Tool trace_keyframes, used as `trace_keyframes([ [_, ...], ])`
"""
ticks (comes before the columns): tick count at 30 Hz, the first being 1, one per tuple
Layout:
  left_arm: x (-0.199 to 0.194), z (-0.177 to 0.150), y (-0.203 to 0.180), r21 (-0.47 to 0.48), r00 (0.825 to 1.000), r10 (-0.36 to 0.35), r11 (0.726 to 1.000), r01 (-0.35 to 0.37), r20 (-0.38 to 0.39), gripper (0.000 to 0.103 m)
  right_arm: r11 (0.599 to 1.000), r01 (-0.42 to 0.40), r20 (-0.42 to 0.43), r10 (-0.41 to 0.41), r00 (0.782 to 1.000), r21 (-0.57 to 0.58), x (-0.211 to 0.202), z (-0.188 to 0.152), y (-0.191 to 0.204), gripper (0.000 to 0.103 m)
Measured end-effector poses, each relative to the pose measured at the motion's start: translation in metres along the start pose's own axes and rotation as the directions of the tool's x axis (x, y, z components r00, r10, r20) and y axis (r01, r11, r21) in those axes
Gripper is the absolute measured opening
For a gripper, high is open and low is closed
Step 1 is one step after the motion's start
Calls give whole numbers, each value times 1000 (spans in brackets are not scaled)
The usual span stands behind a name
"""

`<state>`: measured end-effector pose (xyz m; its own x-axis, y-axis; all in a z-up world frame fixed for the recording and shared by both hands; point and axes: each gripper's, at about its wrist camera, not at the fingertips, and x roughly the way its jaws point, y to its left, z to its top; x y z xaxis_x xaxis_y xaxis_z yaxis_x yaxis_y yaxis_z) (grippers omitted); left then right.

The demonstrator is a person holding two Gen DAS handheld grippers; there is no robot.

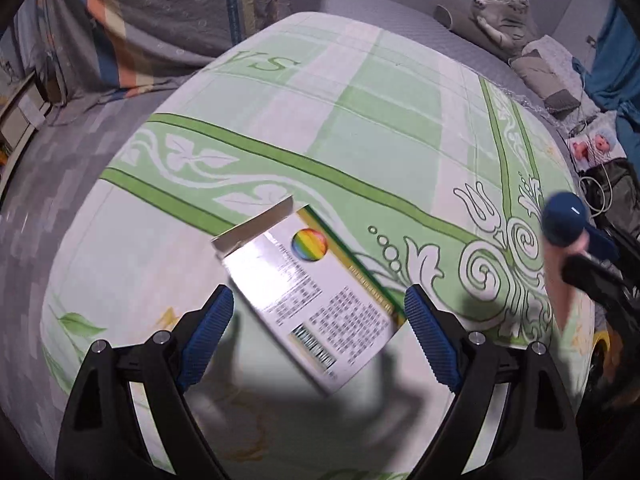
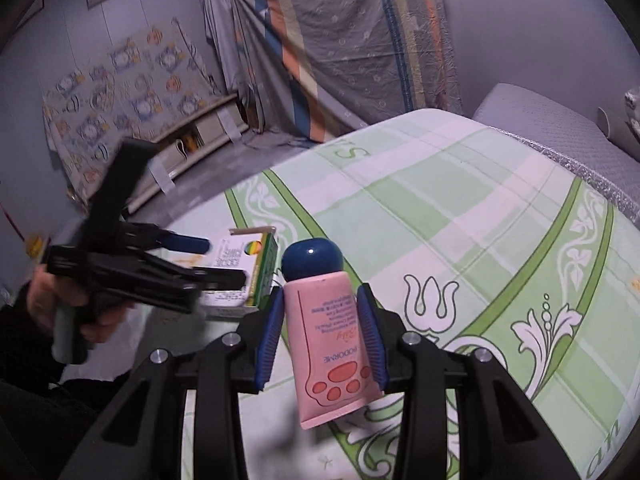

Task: Collect trash
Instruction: 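Grasp the pink tube with blue cap with the right gripper, then grasp the white medicine box with the left gripper while the right gripper holds the tube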

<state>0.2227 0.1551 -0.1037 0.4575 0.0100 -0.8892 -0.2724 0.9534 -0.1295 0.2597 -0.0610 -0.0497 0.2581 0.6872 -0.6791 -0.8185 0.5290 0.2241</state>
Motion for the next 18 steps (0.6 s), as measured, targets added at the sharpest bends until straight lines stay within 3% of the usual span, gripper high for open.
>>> trace_keyframes([
  [4,18,8,-1,-29,996,88,996,-89,-25,83,1000,-19,42,19,999,6,-17,-7,2,35],
  [11,29,10,8,-77,995,85,993,-89,-54,77,999,-37,67,35,997,33,-30,-14,1,35],
  [15,0,3,10,-83,998,56,995,-54,18,66,994,-68,86,61,994,84,-39,-17,-3,35],
  [18,-38,-6,-12,-2,990,24,1000,-24,135,66,987,-69,108,54,993,143,-52,-25,-13,35],
])
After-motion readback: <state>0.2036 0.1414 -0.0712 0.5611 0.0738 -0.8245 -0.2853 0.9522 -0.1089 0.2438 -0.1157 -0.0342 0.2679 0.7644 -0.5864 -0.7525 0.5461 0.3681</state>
